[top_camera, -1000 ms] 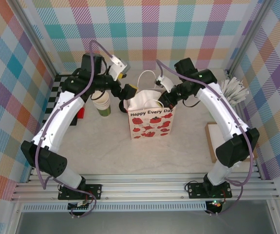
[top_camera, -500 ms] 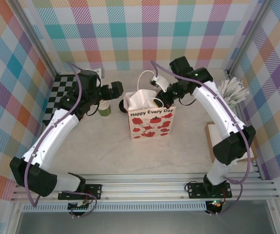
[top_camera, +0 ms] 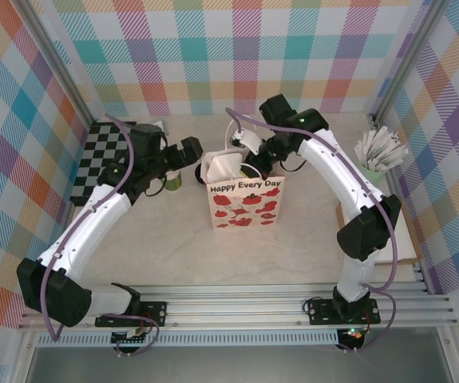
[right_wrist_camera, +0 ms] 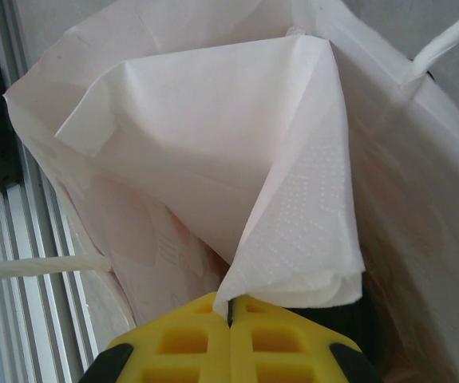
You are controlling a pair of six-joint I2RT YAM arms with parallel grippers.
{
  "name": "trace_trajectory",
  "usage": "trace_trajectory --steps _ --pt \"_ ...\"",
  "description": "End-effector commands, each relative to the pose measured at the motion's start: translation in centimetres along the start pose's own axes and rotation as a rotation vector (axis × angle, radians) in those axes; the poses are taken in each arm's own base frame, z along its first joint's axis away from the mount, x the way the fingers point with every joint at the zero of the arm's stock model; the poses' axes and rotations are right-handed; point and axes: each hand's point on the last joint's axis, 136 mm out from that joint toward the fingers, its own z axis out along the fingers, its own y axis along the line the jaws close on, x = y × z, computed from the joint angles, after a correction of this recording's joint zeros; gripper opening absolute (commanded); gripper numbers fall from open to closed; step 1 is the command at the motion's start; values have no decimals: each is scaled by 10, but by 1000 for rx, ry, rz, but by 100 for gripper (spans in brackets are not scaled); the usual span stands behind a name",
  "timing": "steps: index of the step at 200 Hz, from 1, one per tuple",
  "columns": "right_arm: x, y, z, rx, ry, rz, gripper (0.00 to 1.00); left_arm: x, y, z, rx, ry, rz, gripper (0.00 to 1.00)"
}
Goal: Pack the takeout coffee
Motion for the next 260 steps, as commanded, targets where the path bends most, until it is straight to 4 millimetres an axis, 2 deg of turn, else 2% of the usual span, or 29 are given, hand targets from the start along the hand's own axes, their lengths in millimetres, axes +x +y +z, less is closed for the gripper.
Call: trace_trajectory --steps 1,25,68,134,167,196,230,249,260 --pt "0 6 12 -14 51 -48 0 5 -20 1 67 32 -42 99" --pt "0 3 27 14 83 -72 0 10 -20 1 54 50 -57 91" --pt "-4 -4 34 56 93 -95 0 20 -28 1 72 89 -43 67" --pt "-18 9 8 53 36 -119 0 43 -38 -2 101 191 -25 50" --pt "-27 10 -1 48 12 -115 0 48 -27 -4 46 191 -14 39" --pt "-23 13 -4 14 26 -93 0 52 -24 -2 28 213 -12 26" --pt "-19 12 -1 6 49 -85 0 49 -18 -6 0 186 -10 23" --pt "-20 15 -2 -14 47 -83 0 48 -19 -8 6 181 9 13" --pt "-22 18 -3 -36 40 -87 0 47 -18 -9 6 177 17 11"
